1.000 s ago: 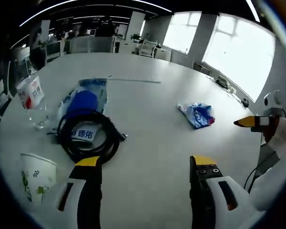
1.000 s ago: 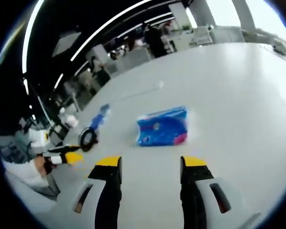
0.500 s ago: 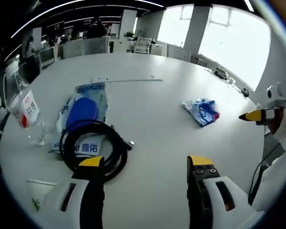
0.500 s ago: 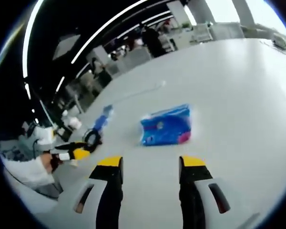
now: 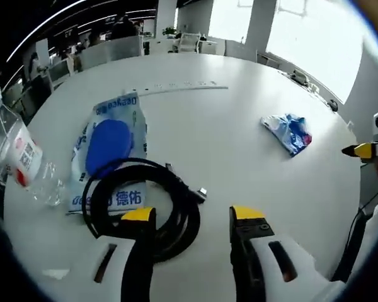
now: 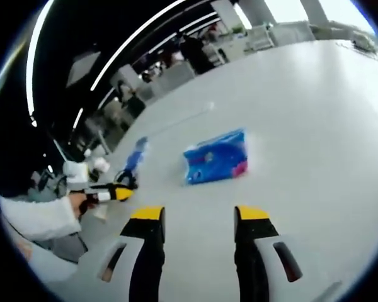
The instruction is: Arrange the tabletop items into an orderly group along one side of the table until the central work area is clear of visible clutter.
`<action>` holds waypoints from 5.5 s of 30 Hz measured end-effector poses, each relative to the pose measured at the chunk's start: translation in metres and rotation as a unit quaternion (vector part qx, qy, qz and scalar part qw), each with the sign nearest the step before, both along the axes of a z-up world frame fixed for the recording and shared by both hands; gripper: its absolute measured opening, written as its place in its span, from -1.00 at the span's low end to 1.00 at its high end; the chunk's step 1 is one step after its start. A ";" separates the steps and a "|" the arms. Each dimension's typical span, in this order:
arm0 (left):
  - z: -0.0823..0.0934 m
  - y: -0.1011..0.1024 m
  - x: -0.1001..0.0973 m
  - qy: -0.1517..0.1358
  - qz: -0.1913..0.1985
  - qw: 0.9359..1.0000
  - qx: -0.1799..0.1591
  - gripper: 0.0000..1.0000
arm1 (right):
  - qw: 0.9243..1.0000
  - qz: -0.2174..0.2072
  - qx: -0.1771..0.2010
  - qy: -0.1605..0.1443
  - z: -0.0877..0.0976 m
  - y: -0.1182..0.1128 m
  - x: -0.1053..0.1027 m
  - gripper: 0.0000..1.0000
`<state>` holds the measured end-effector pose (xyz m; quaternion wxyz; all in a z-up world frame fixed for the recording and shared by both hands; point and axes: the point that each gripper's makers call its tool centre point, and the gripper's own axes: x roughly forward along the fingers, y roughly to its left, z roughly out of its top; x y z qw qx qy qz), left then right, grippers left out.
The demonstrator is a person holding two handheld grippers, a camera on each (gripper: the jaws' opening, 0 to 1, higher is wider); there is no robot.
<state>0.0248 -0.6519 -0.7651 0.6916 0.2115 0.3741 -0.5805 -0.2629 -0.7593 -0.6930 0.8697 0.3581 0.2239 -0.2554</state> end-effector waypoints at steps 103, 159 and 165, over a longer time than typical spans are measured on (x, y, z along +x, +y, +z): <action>0.066 0.005 -0.151 -0.064 -0.167 0.977 -0.116 -0.12 | 0.978 0.005 0.201 -0.061 -0.022 0.052 0.049 -0.84; 0.050 0.024 -0.154 -0.054 -0.177 0.979 -0.084 -0.07 | 0.993 0.007 0.111 0.048 -0.060 0.031 0.015 -0.82; 0.048 0.023 -0.153 -0.053 -0.175 0.980 -0.082 -0.07 | 0.996 0.027 0.060 0.056 -0.050 0.022 0.015 -0.83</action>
